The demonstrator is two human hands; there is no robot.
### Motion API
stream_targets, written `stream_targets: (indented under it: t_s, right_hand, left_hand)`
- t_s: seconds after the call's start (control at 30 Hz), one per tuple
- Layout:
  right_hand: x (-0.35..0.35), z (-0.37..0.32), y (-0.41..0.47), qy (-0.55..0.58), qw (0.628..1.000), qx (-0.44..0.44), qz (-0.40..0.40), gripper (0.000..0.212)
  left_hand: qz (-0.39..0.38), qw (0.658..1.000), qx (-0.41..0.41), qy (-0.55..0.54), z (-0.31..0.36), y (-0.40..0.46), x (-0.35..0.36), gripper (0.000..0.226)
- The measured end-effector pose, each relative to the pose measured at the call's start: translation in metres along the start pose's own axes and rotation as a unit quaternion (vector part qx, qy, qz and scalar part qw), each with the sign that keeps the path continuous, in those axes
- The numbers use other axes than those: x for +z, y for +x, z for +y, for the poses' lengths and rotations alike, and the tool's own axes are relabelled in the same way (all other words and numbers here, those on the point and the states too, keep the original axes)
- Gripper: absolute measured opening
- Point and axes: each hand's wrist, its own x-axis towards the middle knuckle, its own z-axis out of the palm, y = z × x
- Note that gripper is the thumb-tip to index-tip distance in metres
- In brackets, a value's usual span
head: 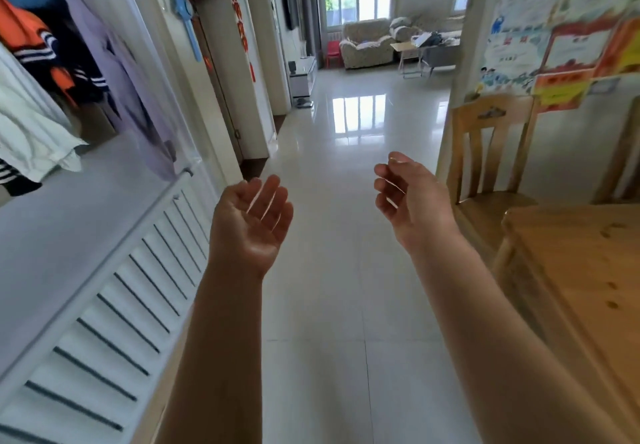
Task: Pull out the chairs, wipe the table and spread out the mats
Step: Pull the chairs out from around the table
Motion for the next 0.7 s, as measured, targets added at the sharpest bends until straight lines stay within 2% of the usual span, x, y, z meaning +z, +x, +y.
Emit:
stream_targets:
  t_s: [0.2, 0.5, 0.7]
  right_hand:
    - [-0.003, 0.001, 0.114, -0.007, 0.999, -0.028, 0.043, 0.012]
    - [-0.006, -0.035, 0.304, -0.027, 0.991, -0.063, 0.111, 0.019]
    - [-0.01, -0.05, 0.405, -0.03, 0.986, -0.072, 0.146, 0.014]
  left_hand:
    - [-0.024, 0.999, -0.035, 0.017, -0.013, 0.124, 0.038, 0.031]
    - [-0.075, 0.994, -0.067, 0.034, -0.032, 0.319, 0.138, 0.03]
    - [-0.099, 0.992, -0.069, 0.033, -0.054, 0.424, 0.183, 0.027]
